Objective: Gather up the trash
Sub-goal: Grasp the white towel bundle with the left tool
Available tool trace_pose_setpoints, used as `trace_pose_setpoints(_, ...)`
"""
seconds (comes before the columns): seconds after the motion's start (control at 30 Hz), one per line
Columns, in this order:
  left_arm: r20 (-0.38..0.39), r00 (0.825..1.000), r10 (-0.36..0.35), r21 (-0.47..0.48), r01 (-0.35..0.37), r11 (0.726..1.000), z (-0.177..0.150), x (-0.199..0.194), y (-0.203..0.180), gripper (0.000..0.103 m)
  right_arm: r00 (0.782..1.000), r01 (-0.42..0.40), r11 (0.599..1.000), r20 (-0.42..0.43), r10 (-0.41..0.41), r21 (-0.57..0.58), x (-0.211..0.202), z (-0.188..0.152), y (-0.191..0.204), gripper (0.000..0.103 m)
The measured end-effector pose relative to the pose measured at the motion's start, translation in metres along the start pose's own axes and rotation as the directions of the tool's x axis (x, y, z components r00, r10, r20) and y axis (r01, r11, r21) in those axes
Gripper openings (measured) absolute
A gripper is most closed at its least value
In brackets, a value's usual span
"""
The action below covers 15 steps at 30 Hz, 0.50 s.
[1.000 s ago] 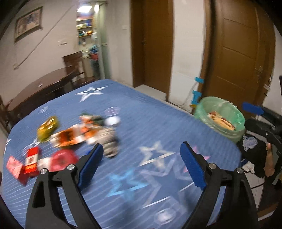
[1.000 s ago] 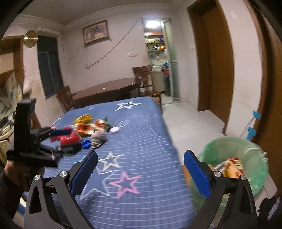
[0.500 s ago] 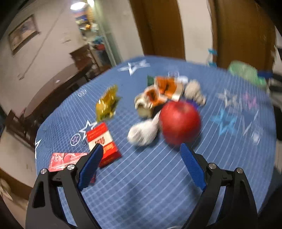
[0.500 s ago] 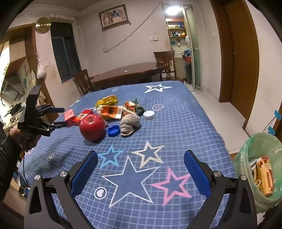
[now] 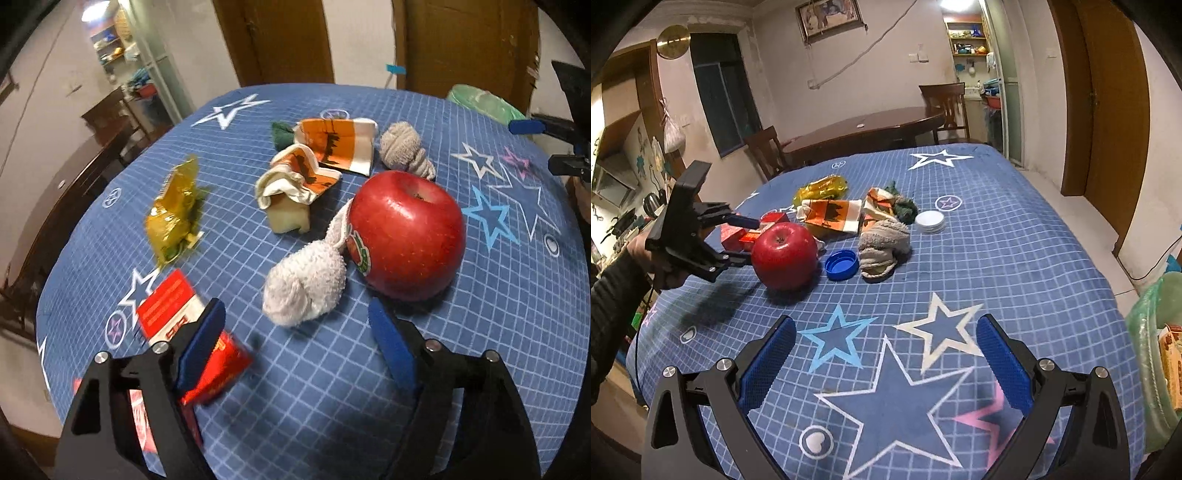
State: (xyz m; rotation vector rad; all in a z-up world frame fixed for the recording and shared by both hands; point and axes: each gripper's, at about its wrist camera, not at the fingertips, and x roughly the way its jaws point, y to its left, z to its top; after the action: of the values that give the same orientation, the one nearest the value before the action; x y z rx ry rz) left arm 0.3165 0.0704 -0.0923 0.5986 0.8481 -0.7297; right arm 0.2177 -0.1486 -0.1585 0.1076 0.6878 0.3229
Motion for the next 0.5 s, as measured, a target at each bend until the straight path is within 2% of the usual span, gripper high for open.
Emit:
trace_pose_setpoints(0.13, -0.025, 0.999, -0.027, 0.039, 0.028, 0.999, 0.006, 0.014, -0.002, 0.07, 1.0, -0.016, 1.0, -0.009, 0.016, -0.002, 0.012, 0.007, 0.001, 0.098)
trace_pose_setpoints(0.33, -0.032, 0.999, -0.039, 0.029, 0.04, 0.999, 0.007, 0.031, -0.001, 0.07, 0.996, -0.087, 0.996, -0.032, 0.087, 0.008, 0.038, 0.025, 0.004, 0.098)
trace_pose_setpoints(0.43, -0.017, 0.999, -0.046, 0.002, 0.046, 0.999, 0.008, 0.033, 0.0, 0.065, 0.993, -0.105, 0.994, -0.049, 0.105, 0.016, 0.058, 0.036, 0.005, 0.095)
trace_pose_setpoints(0.5, -0.012, 0.998, -0.059, -0.004, 0.059, 0.998, 0.009, 0.032, -0.002, 0.055, 0.991, -0.112, 0.993, -0.065, 0.114, 0.031, 0.074, 0.045, 0.004, 0.09)
